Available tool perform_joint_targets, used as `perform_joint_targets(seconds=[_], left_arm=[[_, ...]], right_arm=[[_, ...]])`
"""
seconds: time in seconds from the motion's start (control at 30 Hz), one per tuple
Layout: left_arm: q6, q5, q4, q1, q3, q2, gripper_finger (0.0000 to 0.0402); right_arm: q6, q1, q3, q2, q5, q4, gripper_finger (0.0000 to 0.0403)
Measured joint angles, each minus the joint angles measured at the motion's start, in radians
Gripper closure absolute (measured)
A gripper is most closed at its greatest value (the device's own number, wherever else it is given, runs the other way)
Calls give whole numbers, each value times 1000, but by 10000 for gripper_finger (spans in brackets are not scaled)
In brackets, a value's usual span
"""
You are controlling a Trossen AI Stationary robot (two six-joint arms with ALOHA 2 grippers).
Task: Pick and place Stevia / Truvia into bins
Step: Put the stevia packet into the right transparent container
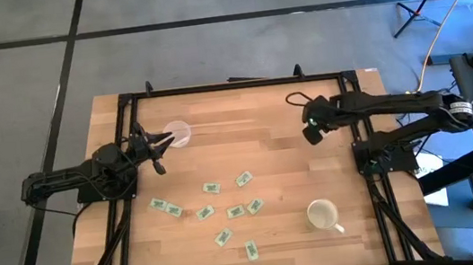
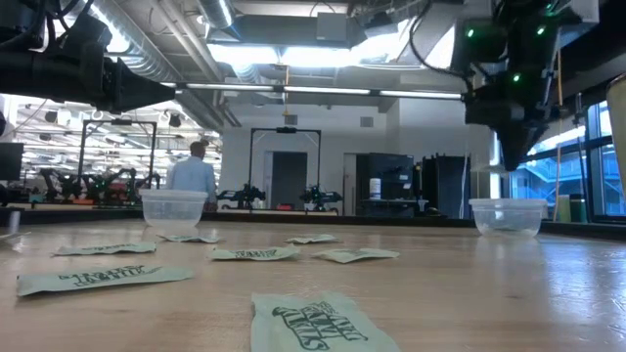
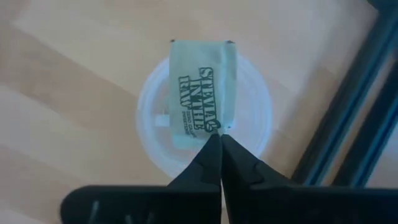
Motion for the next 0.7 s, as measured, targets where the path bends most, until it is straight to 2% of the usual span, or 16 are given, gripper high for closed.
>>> perform_joint_targets(seconds=[0.13, 0.33, 0.7], left_arm=[[0, 0, 0, 0, 0, 0, 327], [0, 0, 0, 0, 0, 0, 327], [0, 0, 0, 0, 0, 0, 327]], right_arm=[[-60, -57, -30, 37, -49, 32, 403], [-103, -113, -75, 88, -50, 85, 403], [-105, -135, -80, 127, -50, 95, 399]])
